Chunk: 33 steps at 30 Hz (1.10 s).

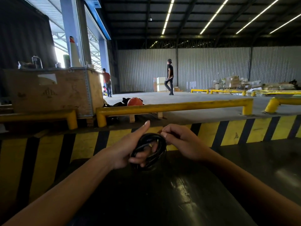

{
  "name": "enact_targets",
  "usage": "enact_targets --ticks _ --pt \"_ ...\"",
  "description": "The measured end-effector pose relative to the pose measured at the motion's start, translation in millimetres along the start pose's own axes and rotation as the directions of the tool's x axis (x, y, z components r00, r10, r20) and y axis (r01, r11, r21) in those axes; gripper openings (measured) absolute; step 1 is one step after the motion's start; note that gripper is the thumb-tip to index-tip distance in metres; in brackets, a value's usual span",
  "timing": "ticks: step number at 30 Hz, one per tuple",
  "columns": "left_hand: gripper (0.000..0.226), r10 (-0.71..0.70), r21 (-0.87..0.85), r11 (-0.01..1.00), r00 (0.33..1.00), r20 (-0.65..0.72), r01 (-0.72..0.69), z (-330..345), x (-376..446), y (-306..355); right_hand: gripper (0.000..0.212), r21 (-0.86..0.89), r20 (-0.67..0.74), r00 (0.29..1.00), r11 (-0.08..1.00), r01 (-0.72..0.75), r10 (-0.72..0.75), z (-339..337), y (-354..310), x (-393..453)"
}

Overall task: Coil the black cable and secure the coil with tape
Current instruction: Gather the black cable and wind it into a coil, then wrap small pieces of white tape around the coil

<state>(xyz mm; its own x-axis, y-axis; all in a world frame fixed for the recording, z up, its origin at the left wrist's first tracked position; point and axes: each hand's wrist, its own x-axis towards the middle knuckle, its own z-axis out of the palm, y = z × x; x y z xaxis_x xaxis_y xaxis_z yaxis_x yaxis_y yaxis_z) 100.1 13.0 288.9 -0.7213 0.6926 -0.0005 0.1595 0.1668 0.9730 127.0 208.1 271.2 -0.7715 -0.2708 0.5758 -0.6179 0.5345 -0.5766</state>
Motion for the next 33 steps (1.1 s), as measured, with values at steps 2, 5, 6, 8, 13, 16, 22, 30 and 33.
enact_targets --ticks 2,5,6,8,13,16,22,30,33 --pt "0.065 0.034 -0.067 0.997 0.996 -0.085 -0.04 4.9 3.6 2.7 0.023 0.313 0.004 0.99 0.941 -0.132 0.138 12.0 2.1 -8.0" --pt "0.06 0.022 -0.119 0.991 0.959 -0.281 -0.058 10.4 11.7 -0.2 0.028 0.625 0.001 0.96 0.749 -0.22 0.28 27.7 4.6 -20.2" --pt "0.058 0.014 -0.133 0.989 0.938 -0.347 -0.064 11.4 14.4 -3.0 0.027 0.667 -0.01 0.949 0.709 -0.228 0.315 33.0 4.6 -24.8" --pt "0.056 0.002 -0.134 0.989 0.892 -0.452 -0.07 13.5 20.4 -9.9 0.025 0.666 -0.06 0.931 0.709 -0.232 0.361 44.5 5.3 -32.8" --pt "0.044 0.027 -0.048 0.996 0.785 -0.618 -0.072 24.4 36.4 -32.0 0.025 0.491 -0.201 0.913 0.843 -0.221 0.356 64.6 7.2 -47.0" --pt "0.035 0.032 0.006 0.999 0.76 -0.649 -0.037 28.8 39.3 -44.5 0.026 0.404 -0.13 0.934 0.878 -0.257 0.333 63.4 18.5 -60.2" --pt "0.037 0.077 0.339 0.922 0.769 -0.634 0.187 47.0 36.9 -98.2 0.042 0.304 0.047 0.841 0.794 -0.526 0.539 73.3 70.2 -118.3" --pt "0.045 -0.183 0.486 0.705 0.795 -0.579 0.516 84.4 -14.8 -240.9 0.048 -0.003 0.38 0.482 0.522 -0.853 0.79 166.0 166.9 -240.4" --pt "0.05 -0.294 0.457 0.636 0.742 -0.602 0.622 95.9 -45.2 -282.3 0.05 -0.161 0.469 0.411 0.534 -0.83 0.782 198.0 175.2 -270.3"
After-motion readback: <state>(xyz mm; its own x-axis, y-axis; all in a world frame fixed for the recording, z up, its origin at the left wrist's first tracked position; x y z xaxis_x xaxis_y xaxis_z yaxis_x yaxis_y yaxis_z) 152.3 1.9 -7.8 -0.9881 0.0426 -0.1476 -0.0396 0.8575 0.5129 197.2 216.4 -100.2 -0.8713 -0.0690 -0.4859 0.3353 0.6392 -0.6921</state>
